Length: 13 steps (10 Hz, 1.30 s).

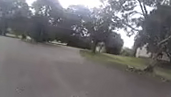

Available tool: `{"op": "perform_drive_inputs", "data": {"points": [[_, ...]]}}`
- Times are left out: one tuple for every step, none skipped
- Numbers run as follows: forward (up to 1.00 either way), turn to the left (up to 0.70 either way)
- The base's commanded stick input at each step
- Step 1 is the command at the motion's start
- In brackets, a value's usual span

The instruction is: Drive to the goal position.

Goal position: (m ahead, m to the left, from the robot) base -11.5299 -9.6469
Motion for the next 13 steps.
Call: {"op": "perform_drive_inputs", "data": {"points": [[0.0, 0.45], [0.0, 0.45], [0.0, 0.45], [0.0, 0.45], [0.0, 0.45], [0.0, 0.45], [0.0, 0.45], [0.0, 0.45], [0.0, 0.45], [0.0, 0.45], [0.0, 0.45], [0.0, 0.45], [0.0, 0.45]]}}
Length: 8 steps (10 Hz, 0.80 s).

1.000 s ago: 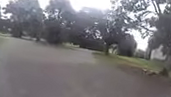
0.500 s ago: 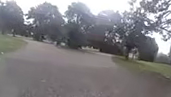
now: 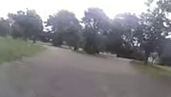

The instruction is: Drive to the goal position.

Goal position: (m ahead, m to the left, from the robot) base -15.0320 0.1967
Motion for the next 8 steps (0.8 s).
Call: {"op": "perform_drive_inputs", "data": {"points": [[0.0, 0.45], [0.0, 0.45], [0.0, 0.45], [0.0, 0.45], [0.0, 0.45], [0.0, 0.45], [0.0, 0.45], [0.0, 0.45]]}}
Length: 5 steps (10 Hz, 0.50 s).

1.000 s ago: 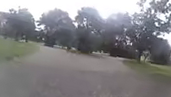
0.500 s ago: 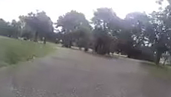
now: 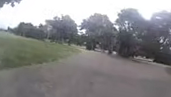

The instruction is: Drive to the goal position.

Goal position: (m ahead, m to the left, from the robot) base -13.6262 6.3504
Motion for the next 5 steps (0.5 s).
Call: {"op": "perform_drive_inputs", "data": {"points": [[0.0, 0.45], [0.0, 0.45], [0.0, 0.45], [0.0, 0.45], [0.0, 0.45]]}}
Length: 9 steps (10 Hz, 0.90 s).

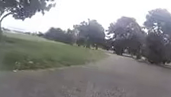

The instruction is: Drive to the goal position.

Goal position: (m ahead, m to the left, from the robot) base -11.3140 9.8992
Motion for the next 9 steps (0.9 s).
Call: {"op": "perform_drive_inputs", "data": {"points": [[0.0, 0.45], [0.0, 0.45], [0.0, 0.45], [0.0, 0.45], [0.0, 0.45], [0.0, 0.45], [0.0, 0.45], [0.0, 0.45], [0.0, 0.45]]}}
